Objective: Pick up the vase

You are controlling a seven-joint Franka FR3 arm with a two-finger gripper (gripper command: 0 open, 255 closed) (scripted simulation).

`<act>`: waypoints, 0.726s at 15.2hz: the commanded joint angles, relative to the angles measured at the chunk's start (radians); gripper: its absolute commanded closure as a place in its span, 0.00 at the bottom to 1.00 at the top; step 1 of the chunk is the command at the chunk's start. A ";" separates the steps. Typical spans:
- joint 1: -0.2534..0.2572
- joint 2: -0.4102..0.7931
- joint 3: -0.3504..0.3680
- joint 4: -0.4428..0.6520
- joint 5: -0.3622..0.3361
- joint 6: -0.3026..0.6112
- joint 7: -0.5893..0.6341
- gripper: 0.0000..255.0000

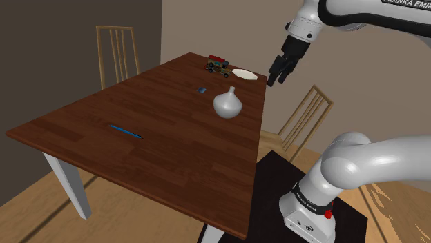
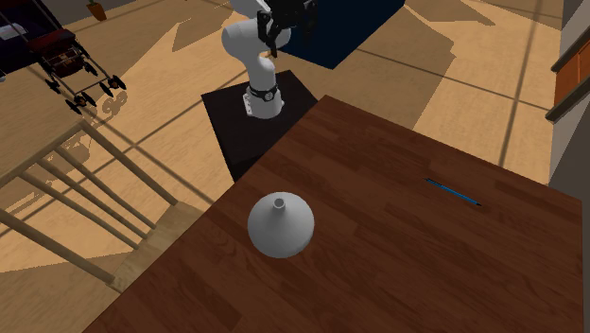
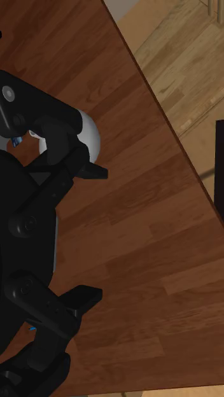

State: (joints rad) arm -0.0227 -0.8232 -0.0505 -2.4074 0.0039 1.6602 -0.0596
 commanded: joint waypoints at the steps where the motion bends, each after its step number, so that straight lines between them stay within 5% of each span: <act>1: 0.000 0.000 0.000 0.000 0.000 0.000 0.000 0.00; 11: -0.020 0.370 -0.097 0.129 -0.017 0.210 -0.082 0.00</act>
State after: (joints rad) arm -0.0422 -0.4916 -0.1398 -2.2989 -0.0147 1.8551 -0.1344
